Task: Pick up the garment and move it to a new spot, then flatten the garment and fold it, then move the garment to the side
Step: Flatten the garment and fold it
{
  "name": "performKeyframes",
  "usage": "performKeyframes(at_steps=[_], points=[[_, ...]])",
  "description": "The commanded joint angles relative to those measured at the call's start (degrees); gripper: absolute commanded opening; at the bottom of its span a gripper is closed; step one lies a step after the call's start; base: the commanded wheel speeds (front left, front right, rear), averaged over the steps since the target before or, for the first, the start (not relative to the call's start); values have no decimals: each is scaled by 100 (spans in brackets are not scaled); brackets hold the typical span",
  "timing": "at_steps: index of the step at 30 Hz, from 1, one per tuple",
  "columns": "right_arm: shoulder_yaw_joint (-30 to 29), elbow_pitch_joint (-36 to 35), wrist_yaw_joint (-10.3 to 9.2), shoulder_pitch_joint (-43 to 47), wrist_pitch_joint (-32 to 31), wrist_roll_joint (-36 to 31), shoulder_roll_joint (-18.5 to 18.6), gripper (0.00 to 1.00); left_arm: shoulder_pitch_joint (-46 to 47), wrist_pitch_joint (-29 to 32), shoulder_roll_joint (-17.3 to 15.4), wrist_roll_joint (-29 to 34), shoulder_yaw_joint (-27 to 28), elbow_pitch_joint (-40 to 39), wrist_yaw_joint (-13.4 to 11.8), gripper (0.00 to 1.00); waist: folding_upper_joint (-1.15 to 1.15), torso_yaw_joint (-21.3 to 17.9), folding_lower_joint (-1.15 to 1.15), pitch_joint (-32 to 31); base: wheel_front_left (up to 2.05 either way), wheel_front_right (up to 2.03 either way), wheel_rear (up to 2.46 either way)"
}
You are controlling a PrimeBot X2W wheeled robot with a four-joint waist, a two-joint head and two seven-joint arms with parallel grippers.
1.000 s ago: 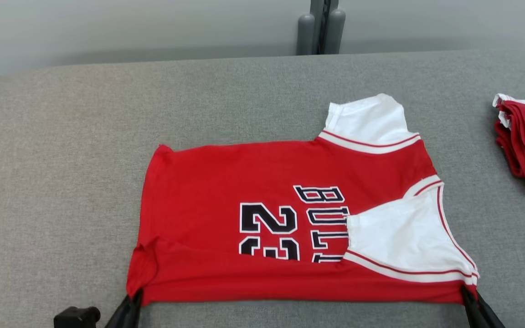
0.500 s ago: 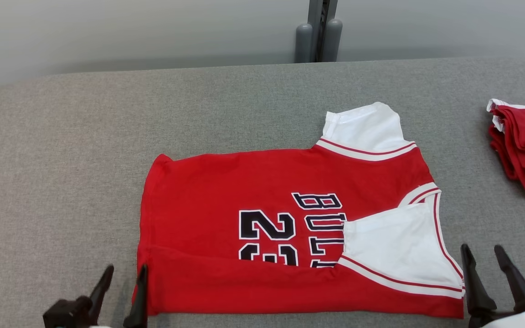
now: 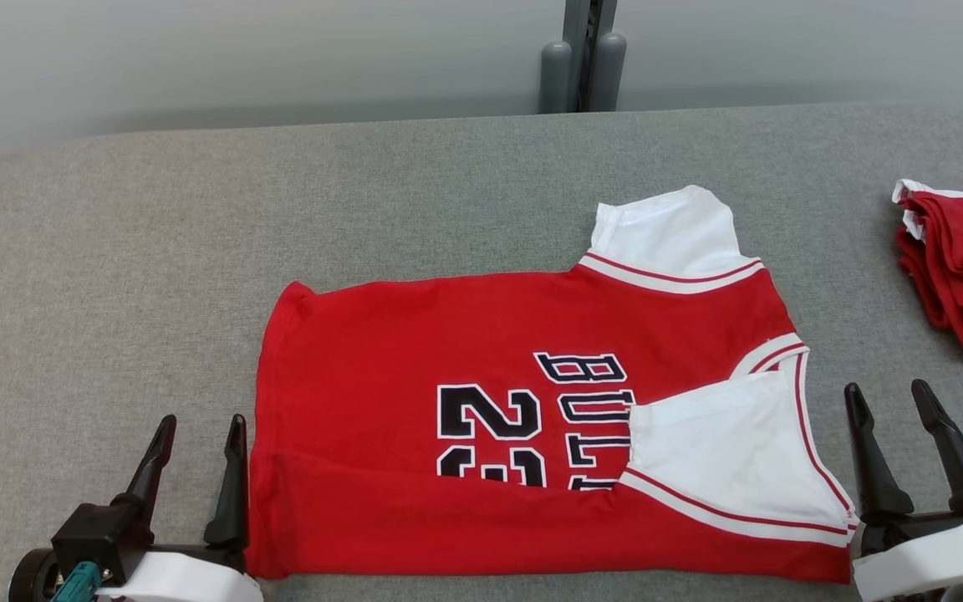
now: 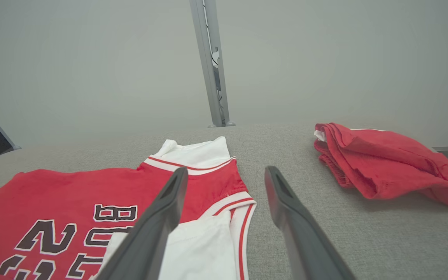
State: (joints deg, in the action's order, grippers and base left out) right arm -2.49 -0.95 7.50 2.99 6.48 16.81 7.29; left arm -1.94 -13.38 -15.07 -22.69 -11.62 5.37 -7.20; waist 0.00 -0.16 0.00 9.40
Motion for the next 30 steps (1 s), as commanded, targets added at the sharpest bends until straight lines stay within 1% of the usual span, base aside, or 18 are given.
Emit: performKeyframes(at_steps=[1,5,8,11,14,15,19,22,26,30], points=[[-28,-22,-1,26,-13,-32,0,100,114,4,-10,9,18,12,-38,100,0,15,0,24,0,0,0],[-78,-78,-1,27,-28,-43,-44,100,278,75,-50,68,-39,-15,-27,100,0,62,0,114,0,0,0],[-106,-139,-1,-42,-36,-55,-61,100,608,210,-104,51,-71,-30,70,100,0,75,0,234,0,0,0],[-90,-182,-1,-178,-43,-58,-61,100,1167,393,-178,31,-134,39,229,100,0,66,0,422,0,0,0],[-20,-224,-1,-298,-61,-64,-50,100,1804,654,-216,-41,-211,293,462,100,0,28,0,640,0,0,0],[-20,-224,-1,-298,-61,-64,-50,100,1804,654,-216,-41,-211,293,462,100,0,28,0,640,0,0,0],[28,-221,-1,-475,-60,-82,-46,100,2666,1099,-267,-195,-324,928,831,100,0,-37,0,924,0,0,0],[98,-164,-1,-612,-31,-76,-53,100,3191,1397,-323,-337,-349,1558,1051,100,0,-129,0,1103,0,0,0],[199,-69,-1,-736,37,-54,-74,100,3640,1739,-355,-481,-437,2264,1238,100,0,-227,0,1234,0,0,0],[208,46,-1,-771,102,-15,-98,100,3815,1946,-367,-638,-542,2650,1347,100,0,-257,0,1288,0,0,0]])
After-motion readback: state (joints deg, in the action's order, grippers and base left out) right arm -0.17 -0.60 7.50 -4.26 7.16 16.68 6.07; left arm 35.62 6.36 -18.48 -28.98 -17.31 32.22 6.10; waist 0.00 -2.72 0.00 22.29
